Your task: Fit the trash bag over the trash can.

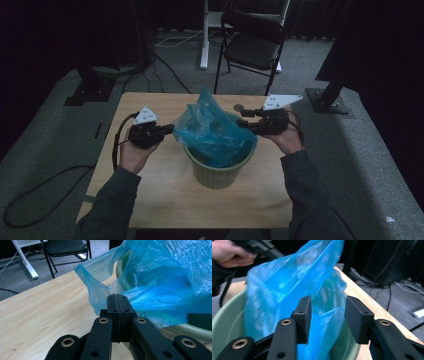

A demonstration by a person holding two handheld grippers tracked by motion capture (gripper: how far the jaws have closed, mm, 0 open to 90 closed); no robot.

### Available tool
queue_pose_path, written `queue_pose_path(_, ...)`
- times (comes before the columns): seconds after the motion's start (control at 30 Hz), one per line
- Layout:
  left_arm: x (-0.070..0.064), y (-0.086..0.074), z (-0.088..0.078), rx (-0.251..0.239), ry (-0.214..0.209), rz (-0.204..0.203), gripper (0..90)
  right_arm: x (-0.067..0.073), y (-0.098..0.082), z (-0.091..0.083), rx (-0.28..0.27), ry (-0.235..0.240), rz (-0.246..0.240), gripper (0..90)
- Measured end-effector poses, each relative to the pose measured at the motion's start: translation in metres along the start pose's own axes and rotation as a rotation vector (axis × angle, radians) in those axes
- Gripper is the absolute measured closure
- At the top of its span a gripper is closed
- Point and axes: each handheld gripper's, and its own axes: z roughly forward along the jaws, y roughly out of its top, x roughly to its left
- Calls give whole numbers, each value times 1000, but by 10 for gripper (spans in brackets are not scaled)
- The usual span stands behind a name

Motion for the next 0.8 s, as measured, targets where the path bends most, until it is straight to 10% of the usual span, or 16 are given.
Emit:
queue_pose_path(0.27,-1,0,1,-1,-1,1,893,-18,4,29,103,18,93,547)
queue_pose_path(0.4,-1,0,1,-1,-2,3,892,-22,1,39,167,20,107,761)
queue_pose_path(0.8,0,1,6,4,2,1,893,-32,-13,27,185,-160,113,900)
